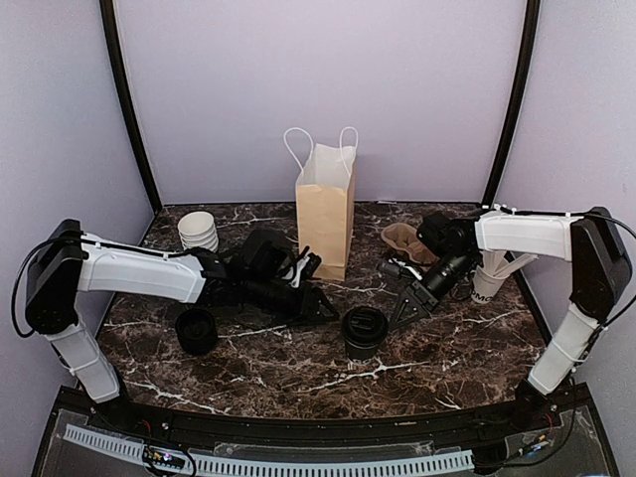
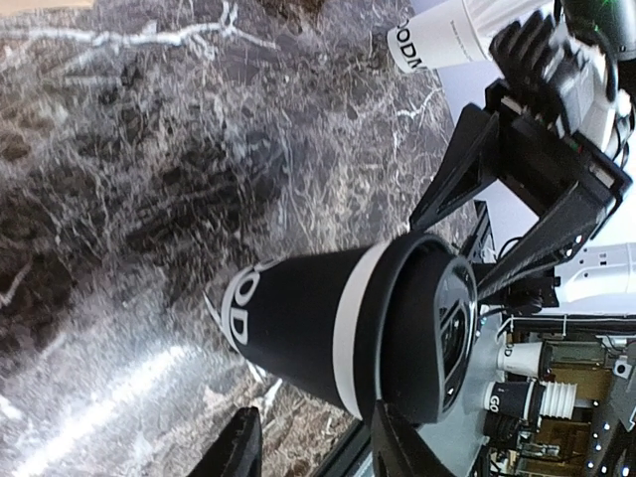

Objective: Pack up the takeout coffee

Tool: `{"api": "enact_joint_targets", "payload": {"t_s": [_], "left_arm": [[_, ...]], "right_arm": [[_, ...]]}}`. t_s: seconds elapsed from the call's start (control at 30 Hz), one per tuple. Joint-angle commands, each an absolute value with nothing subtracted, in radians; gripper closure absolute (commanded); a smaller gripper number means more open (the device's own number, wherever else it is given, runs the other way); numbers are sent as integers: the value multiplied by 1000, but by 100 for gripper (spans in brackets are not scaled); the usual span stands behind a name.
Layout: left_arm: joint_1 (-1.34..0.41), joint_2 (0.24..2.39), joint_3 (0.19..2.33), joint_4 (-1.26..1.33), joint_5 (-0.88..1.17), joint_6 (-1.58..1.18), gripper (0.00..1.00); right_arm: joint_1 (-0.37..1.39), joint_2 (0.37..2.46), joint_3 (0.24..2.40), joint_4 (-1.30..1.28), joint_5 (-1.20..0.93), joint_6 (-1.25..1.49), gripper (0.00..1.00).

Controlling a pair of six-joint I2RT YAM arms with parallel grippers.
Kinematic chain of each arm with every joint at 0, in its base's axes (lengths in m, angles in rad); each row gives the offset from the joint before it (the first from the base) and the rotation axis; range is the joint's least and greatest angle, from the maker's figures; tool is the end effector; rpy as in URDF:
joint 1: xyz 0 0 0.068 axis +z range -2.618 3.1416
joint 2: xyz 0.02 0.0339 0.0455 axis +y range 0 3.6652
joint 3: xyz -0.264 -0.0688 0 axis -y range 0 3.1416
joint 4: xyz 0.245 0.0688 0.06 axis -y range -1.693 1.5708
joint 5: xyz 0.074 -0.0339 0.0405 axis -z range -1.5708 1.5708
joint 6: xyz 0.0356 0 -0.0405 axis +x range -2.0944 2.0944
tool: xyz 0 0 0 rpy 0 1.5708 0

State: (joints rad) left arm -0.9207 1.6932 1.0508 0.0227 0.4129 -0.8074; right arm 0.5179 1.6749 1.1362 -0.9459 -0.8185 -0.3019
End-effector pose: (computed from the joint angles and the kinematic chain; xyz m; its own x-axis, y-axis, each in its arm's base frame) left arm 0.2133 -0.3041 0.2149 -0.9127 0.1070 -0.3944 0.3868 0.5375 -0.7493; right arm 0.2452 0.1696 0.2039 -0.7097 -0.6382 -0.2985 -0.6325 0.3905 0.6689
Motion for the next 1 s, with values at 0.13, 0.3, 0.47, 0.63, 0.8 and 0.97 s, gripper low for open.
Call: {"api": "enact_joint_targets", "payload": {"t_s": [0.13,0.3,0.47,0.63,0.8,0.97], "left_arm": [[-932,1645,993,118,470,-891,61],[-935,1668,1000,146,491,-899,62],[-935,1670,999,157,494,-901,62],[-935,1702,1022,152,512,-898,62],[-936,1728,1031,147,519,-894,62],[-937,1748,1033,141,524,-894,62]], "right_arm": [[512,1700,1157,-947,-887,-303,47],[503,1721,1169,-943,-903,-302,48],[493,1731,1174,-939,-911,-301,48],[491,1746,1185,-942,-926,-305,49],[491,1766,1194,-942,-940,-308,49],[491,1806,1203,-936,-954,-309,50]]}}
